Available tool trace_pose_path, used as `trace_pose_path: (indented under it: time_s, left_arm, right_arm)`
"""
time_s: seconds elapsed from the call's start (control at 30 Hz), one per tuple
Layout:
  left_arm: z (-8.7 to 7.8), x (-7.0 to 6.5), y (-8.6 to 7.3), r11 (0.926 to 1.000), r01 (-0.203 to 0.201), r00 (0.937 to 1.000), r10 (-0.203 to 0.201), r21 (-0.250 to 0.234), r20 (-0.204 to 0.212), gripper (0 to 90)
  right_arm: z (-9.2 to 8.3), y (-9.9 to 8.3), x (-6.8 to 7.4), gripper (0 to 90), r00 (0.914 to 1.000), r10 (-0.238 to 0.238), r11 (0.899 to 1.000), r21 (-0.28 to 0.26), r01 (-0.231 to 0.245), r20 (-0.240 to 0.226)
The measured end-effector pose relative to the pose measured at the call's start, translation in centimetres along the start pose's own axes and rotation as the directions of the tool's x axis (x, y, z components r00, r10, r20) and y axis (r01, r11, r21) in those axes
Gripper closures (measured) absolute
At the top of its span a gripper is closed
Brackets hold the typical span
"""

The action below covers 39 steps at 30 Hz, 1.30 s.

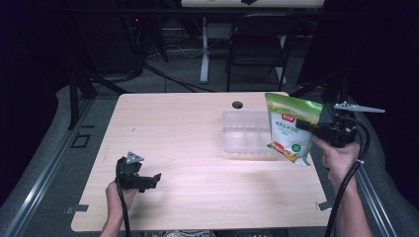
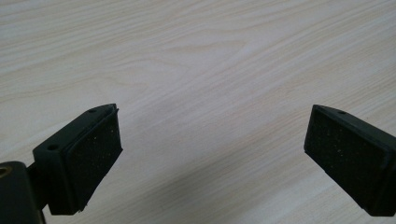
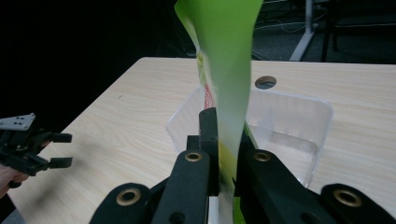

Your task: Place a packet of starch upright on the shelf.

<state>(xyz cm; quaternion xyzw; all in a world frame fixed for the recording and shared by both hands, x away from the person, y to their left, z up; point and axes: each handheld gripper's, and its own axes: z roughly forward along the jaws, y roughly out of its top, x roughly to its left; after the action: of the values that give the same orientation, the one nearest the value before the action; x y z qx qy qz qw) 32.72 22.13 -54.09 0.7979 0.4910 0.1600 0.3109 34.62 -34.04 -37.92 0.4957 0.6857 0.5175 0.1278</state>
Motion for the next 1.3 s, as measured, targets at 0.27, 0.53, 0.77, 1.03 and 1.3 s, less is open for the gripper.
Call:
trace_pose_path:
  time_s: [0.27,0.53,0.77,1.03,1.3]
  left_arm:
    - [0.0,0.0,0.0,1.0000,-0.003,1.0000,0.003,0.002,0.000,3.7]
    - [0.1,0.0,0.0,1.0000,-0.004,1.0000,0.004,0.005,0.000,3.7]
    - [0.1,0.0,0.0,1.0000,-0.004,1.0000,0.004,0.003,0.000,3.7]
    - [0.1,0.0,0.0,1.0000,-0.004,1.0000,0.004,0.001,-0.003,3.7]
    - [0.0,0.0,0.0,1.0000,-0.006,1.0000,0.006,0.001,-0.002,3.7]
  right_arm:
    - [1.3,0.9,-0.7,90.0,0.9994,0.026,1.000,-0.017,-0.025,0.023]
    - [2.9,1.8,-1.2,90.0,0.9979,0.045,0.999,-0.021,-0.044,0.048]
    - [4.1,2.3,-1.5,90.0,0.9965,0.057,0.998,-0.021,-0.056,0.061]
    - [5.2,2.5,-2.0,90.0,0.9936,0.086,0.996,-0.036,-0.084,0.073]
    - [6.3,2.6,-2.4,90.0,0.9908,0.097,0.995,-0.038,-0.094,0.094]
